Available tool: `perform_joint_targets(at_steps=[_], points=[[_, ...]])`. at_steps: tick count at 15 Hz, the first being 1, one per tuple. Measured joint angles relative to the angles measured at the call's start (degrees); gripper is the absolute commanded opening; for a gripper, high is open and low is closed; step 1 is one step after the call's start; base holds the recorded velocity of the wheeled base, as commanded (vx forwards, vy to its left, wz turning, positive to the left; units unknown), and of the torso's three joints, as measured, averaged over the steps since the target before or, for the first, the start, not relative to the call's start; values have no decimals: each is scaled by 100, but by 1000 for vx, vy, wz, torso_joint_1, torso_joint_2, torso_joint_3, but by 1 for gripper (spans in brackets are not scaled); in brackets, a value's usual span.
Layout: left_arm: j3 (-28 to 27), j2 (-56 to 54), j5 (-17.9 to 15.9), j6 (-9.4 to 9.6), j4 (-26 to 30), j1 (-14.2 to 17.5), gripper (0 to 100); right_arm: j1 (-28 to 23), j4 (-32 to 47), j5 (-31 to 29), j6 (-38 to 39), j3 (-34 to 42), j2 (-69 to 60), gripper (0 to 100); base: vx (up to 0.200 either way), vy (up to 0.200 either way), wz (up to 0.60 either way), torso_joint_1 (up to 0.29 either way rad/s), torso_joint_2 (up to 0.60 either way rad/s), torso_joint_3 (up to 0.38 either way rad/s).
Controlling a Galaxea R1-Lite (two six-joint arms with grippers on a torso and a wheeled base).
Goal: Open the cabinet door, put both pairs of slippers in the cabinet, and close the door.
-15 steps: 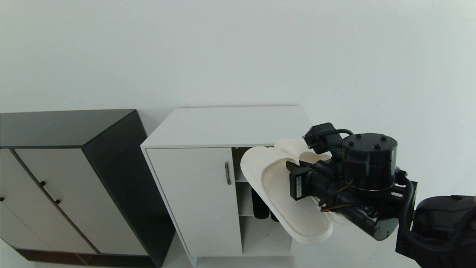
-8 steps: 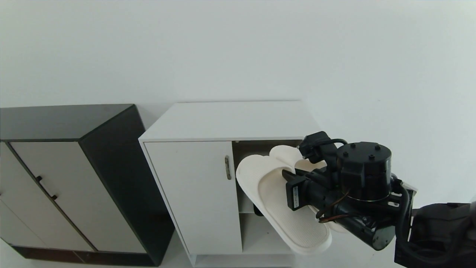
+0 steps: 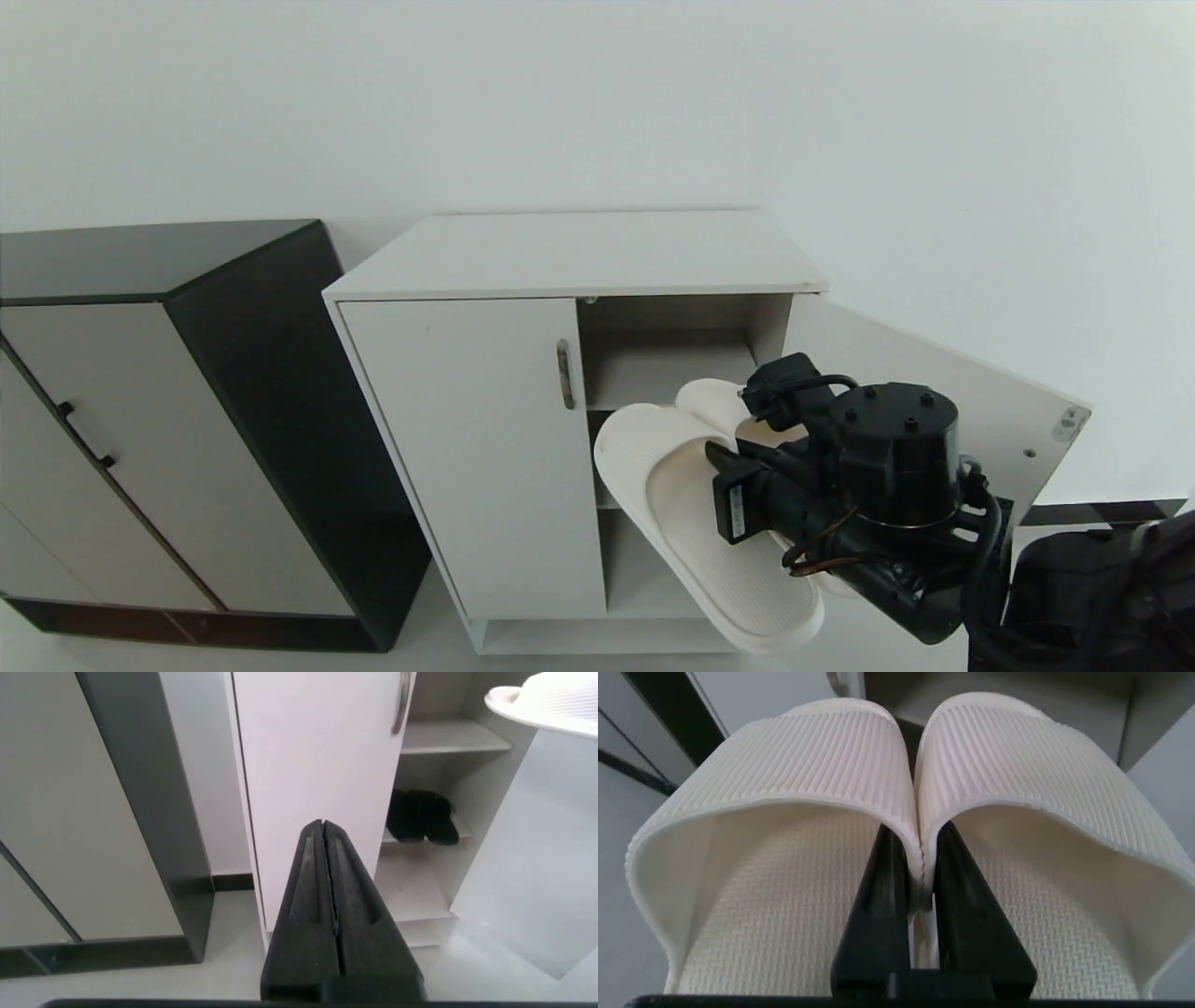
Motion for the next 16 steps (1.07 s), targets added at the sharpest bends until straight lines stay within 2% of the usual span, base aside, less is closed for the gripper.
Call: perform_joint_targets(at_steps=[9,16], points=[[0,0,0,-4,2,0,0,-13,-90,2,0,2,116,0,0,0,0,-131,474,337],[0,0,0,5,4,0,0,-18,-91,5,0,9,132,0,0,0,0,-39,385,339]])
